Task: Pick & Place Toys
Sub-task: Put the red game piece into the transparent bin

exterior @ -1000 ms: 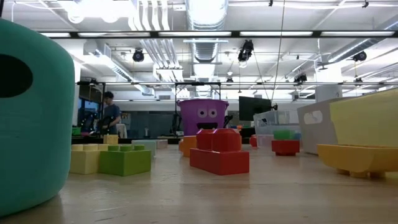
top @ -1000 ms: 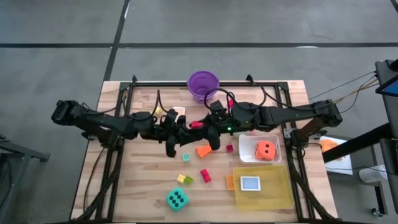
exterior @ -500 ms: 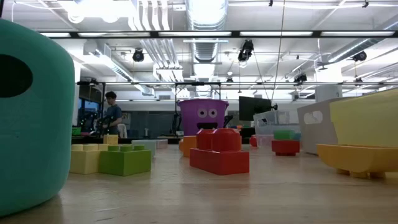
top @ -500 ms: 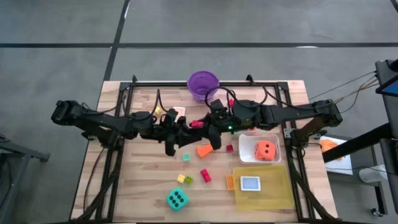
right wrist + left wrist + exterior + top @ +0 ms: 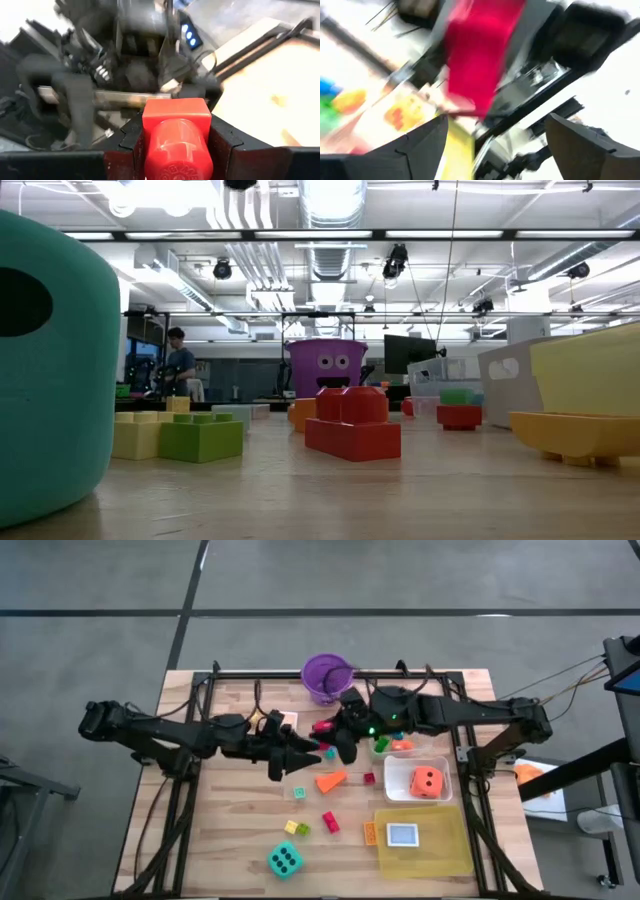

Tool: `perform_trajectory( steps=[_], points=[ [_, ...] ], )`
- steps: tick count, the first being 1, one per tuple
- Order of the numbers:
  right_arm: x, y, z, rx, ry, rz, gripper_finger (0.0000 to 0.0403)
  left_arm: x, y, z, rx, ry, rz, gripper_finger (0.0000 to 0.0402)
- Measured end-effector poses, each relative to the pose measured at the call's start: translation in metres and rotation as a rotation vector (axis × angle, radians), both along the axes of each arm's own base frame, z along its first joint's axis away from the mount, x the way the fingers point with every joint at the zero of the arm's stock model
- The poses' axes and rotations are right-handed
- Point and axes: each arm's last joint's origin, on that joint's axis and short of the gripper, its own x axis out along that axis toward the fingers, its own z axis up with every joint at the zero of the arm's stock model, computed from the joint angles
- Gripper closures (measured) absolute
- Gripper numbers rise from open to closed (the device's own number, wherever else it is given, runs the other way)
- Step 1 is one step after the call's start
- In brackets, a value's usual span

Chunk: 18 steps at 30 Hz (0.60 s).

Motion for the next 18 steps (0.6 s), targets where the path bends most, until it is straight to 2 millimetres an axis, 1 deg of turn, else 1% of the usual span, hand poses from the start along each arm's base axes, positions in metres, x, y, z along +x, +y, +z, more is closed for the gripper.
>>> perform_trajectory(
  steps=[4,6,11,13,15,18],
  points=[
    [-0.01,-0.019,0.007,-0.023,-0.002,-0.021,0.0278,-0.013,0.008,-0.003,-0.038,0.113,0.076,0.007],
    [-0.013,-0.03,0.005,-0.027,0.036,-0.037,0.0278,-0.021,0.013,-0.003,-0.069,0.164,0.126,0.007],
    [-0.027,-0.064,0.0,-0.054,0.14,-0.099,0.0278,-0.039,0.019,-0.017,-0.1,0.38,0.186,0.007],
    [-0.034,-0.08,-0.008,-0.054,0.231,-0.135,0.0278,-0.047,0.021,-0.021,-0.107,0.457,0.21,0.007],
    [-0.042,-0.094,-0.019,-0.062,0.338,-0.164,0.0278,-0.054,0.022,-0.029,-0.117,0.555,0.236,0.007],
    [-0.055,-0.115,-0.037,-0.045,0.488,-0.203,0.0278,-0.062,0.022,-0.036,-0.13,0.655,0.257,0.007]
  ],
)
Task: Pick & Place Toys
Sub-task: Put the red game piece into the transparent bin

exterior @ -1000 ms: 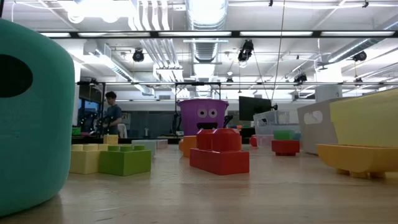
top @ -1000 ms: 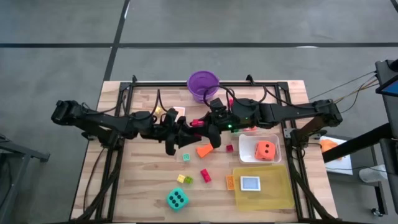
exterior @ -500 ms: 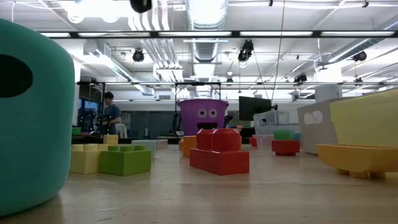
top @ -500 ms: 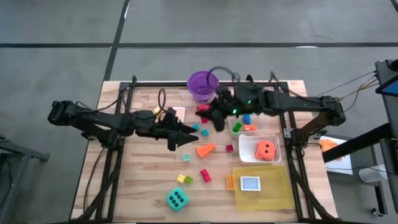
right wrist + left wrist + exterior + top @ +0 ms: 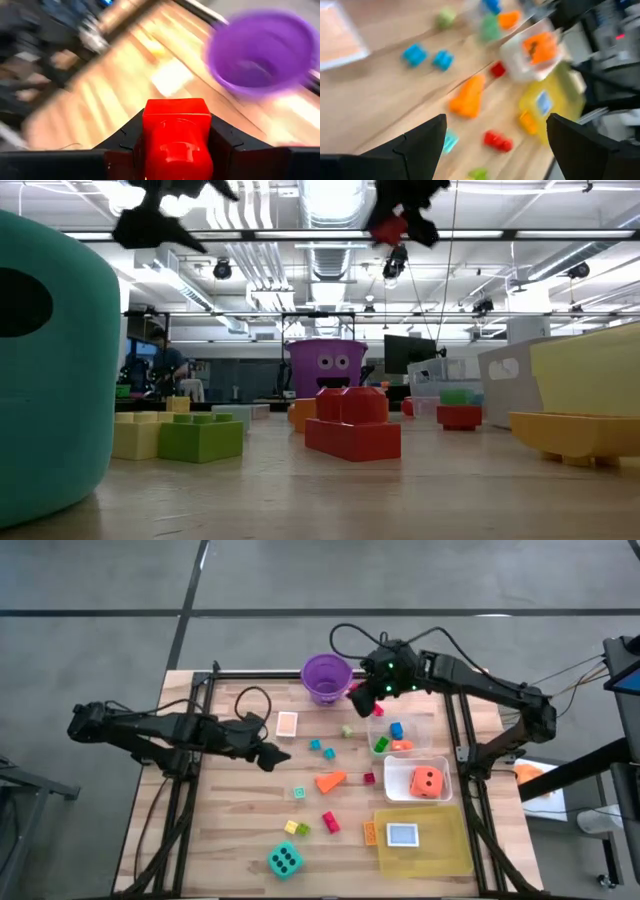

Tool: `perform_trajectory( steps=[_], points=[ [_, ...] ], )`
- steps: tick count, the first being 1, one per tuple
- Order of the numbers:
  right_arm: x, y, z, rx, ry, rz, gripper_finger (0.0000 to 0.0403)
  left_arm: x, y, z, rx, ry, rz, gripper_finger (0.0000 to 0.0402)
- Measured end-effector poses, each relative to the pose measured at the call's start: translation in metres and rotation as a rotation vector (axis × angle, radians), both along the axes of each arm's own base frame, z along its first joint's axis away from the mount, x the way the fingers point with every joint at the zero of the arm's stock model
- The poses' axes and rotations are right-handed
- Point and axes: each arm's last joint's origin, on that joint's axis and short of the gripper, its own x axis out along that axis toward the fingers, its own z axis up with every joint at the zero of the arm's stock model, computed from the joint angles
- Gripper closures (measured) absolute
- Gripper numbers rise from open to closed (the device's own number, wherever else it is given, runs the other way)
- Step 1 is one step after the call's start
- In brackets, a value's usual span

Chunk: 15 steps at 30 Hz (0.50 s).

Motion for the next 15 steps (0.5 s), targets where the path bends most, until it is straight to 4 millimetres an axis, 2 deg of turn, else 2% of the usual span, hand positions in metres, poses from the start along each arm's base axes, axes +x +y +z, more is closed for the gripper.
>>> perform_trajectory(
  steps=[3,6,12,15],
  points=[
    [-0.014,-0.017,-0.02,0.035,0.134,-0.033,0.0278,-0.006,-0.002,-0.005,-0.008,0.077,0.002,0.007],
    [-0.024,-0.026,-0.046,0.083,0.248,-0.063,0.0278,-0.009,-0.003,-0.009,-0.001,0.127,-0.004,0.007],
    [-0.037,-0.023,-0.103,0.207,0.414,-0.06,0.0278,-0.014,-0.003,-0.015,-0.009,0.186,0.011,0.007],
    [-0.041,-0.019,-0.125,0.23,0.456,-0.058,0.0278,-0.016,-0.003,-0.016,-0.015,0.21,0.022,0.007]
  ],
)
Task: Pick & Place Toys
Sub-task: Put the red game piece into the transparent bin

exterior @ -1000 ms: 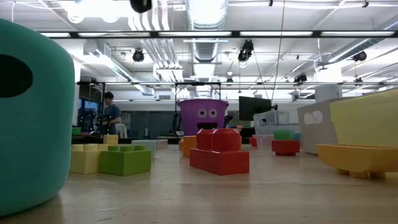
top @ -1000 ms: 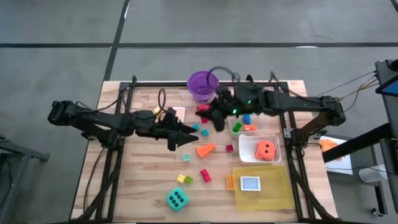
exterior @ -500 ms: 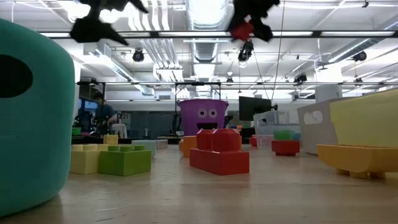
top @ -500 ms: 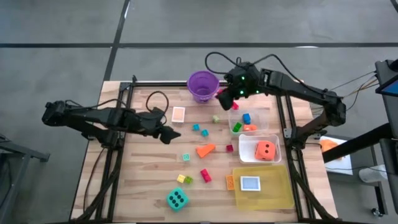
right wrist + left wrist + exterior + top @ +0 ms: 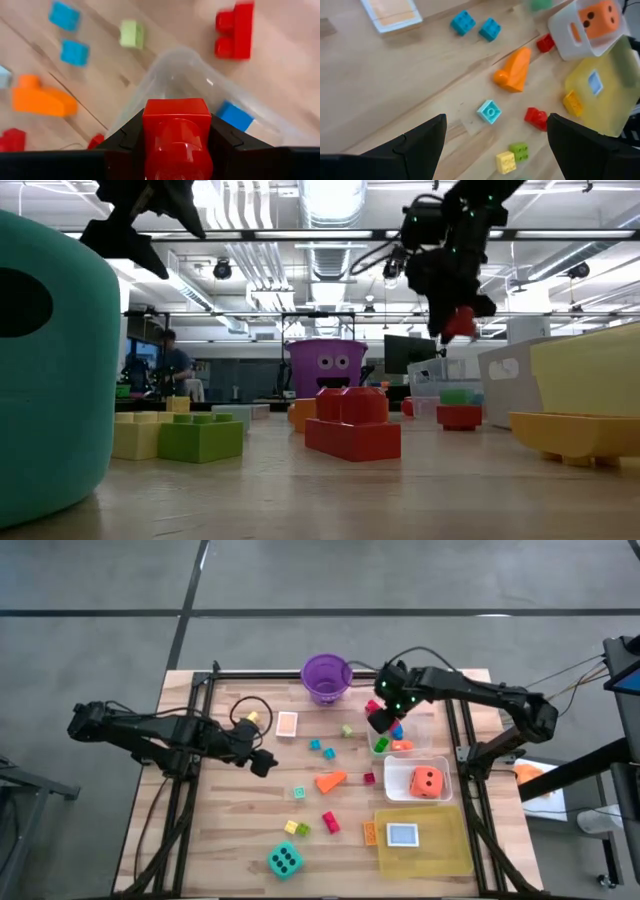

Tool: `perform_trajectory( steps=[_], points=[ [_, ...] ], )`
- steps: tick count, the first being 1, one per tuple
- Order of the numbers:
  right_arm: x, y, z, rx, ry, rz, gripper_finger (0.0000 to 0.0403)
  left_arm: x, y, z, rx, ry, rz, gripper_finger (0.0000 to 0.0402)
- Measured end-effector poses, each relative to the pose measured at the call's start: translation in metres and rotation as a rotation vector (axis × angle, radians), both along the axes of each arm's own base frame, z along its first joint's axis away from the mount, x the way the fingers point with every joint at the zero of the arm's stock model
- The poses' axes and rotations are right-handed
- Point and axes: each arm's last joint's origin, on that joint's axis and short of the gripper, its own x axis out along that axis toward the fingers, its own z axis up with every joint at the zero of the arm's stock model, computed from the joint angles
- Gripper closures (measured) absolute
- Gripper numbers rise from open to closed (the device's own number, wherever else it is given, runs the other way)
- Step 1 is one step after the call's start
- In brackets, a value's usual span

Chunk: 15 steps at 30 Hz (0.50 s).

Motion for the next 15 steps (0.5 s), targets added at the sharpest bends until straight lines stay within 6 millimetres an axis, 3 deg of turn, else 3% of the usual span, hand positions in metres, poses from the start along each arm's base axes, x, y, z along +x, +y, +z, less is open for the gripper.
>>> perform_trajectory(
  steps=[8,15],
  points=[
    [-0.003,0.001,-0.039,-0.032,-0.036,0.021,0.0278,-0.002,0.0,-0.002,0.0,0.023,0.004,0.007],
    [-0.008,0.003,-0.055,-0.117,-0.006,0.164,0.0278,-0.002,0.0,-0.002,-0.003,0.022,0.01,0.007]
  ],
)
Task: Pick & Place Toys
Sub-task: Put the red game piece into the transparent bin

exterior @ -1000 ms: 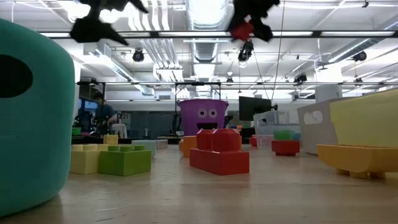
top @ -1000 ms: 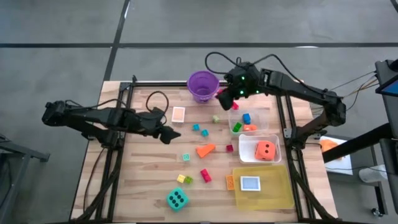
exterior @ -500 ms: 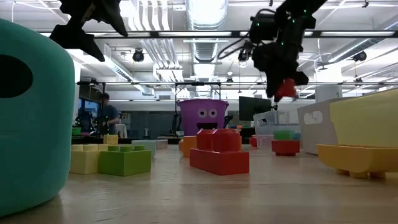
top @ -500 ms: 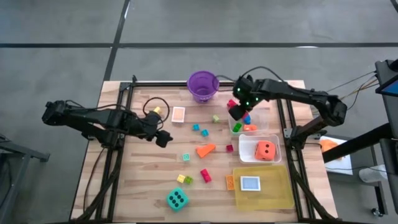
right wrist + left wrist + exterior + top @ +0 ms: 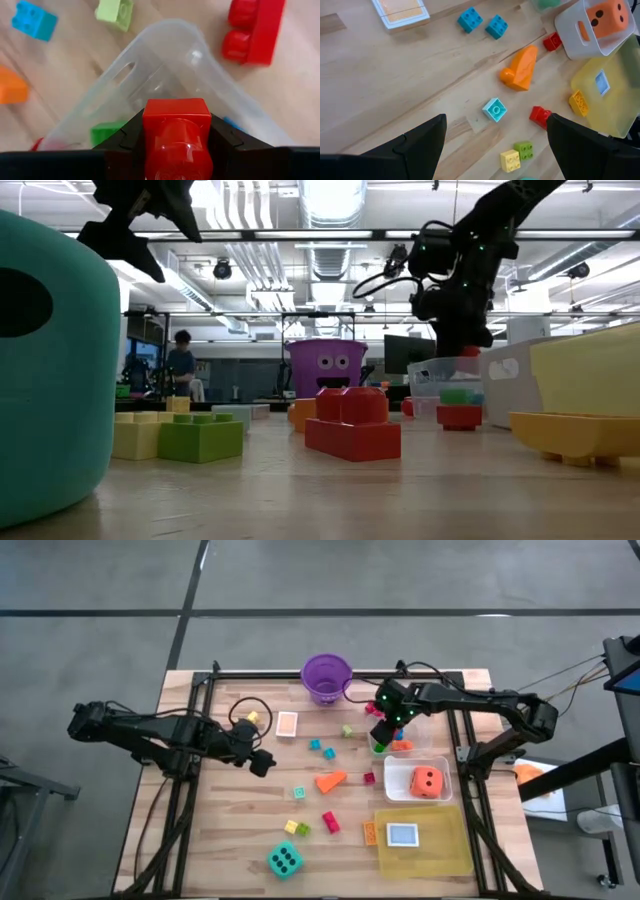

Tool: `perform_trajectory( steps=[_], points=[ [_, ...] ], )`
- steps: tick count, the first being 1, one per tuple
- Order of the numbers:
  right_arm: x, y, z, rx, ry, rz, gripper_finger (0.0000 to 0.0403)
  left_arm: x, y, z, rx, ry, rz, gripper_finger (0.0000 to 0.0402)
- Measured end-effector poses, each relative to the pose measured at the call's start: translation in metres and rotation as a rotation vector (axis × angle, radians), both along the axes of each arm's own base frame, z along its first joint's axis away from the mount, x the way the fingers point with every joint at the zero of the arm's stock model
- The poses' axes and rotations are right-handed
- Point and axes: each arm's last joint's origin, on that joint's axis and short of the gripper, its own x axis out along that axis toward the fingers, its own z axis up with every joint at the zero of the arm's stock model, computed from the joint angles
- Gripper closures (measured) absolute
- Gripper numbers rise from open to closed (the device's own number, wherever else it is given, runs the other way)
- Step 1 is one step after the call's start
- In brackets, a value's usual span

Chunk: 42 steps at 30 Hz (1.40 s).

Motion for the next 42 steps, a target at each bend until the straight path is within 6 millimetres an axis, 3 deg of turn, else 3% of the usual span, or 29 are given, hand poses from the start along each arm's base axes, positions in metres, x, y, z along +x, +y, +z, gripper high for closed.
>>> perform_trajectory(
  steps=[5,13,19,42],
  points=[
    [0.005,-0.003,-0.002,-0.053,-0.027,0.045,0.0278,0.0,0.0,0.0,0.009,-0.001,0.006,0.007],
    [0.017,-0.01,-0.025,-0.082,-0.044,0.015,0.0278,0.0,0.001,0.0,0.016,-0.003,0.011,0.0069],
    [0.015,-0.011,-0.028,-0.146,-0.026,0.055,0.0278,0.0,0.001,0.0,0.018,-0.003,0.012,0.0069],
    [0.004,-0.004,-0.042,-0.099,0.039,0.13,0.0278,0.0,0.001,0.0,0.023,-0.002,0.006,0.0069]
  ],
)
